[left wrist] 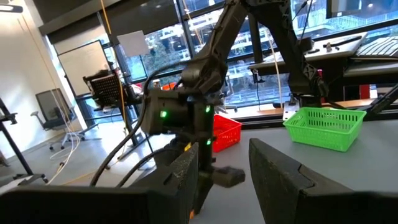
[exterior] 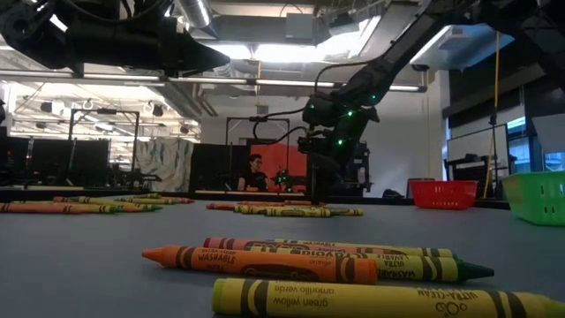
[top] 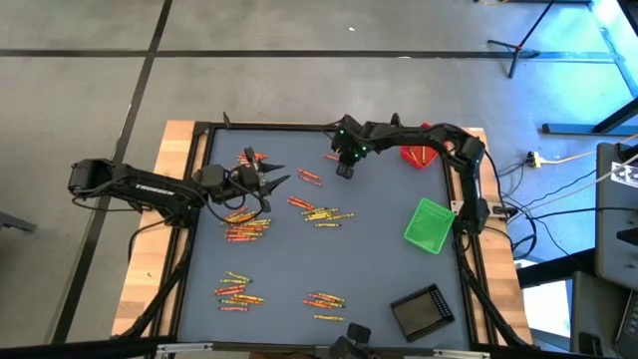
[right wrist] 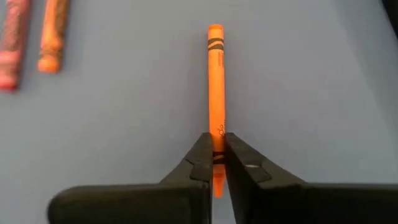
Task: Sort crayons
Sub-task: Put the orange crayon into the green bin
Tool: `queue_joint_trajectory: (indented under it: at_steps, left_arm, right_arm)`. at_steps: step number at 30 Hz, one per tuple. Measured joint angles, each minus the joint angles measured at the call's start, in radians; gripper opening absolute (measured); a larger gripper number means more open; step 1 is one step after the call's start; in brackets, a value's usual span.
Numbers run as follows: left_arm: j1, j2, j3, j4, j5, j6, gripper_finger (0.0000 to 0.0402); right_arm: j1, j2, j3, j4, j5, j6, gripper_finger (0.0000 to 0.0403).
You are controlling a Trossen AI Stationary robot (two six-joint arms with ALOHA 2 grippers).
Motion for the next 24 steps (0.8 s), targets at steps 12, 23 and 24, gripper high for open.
queue_joint_trajectory:
  at_steps: [12,23,24]
  left_arm:
    - [-0.001,0.000,0.000,0.000,0.008,-0.001,0.0127]
    - [0.000,0.000,0.000,-0.006,0.008,0.000,0.0127]
    - [0.000,0.000,0.000,-0.006,0.008,0.000,0.0127]
  right_arm:
    - [0.116,-0.306,0.002,-0.350,0.082,0.052,0.0018]
    - [0.259,-0.573,0.001,-0.681,0.195,0.261,0.0021]
    - [0.277,-0.590,-0.001,-0.715,0.213,0.289,0.0021]
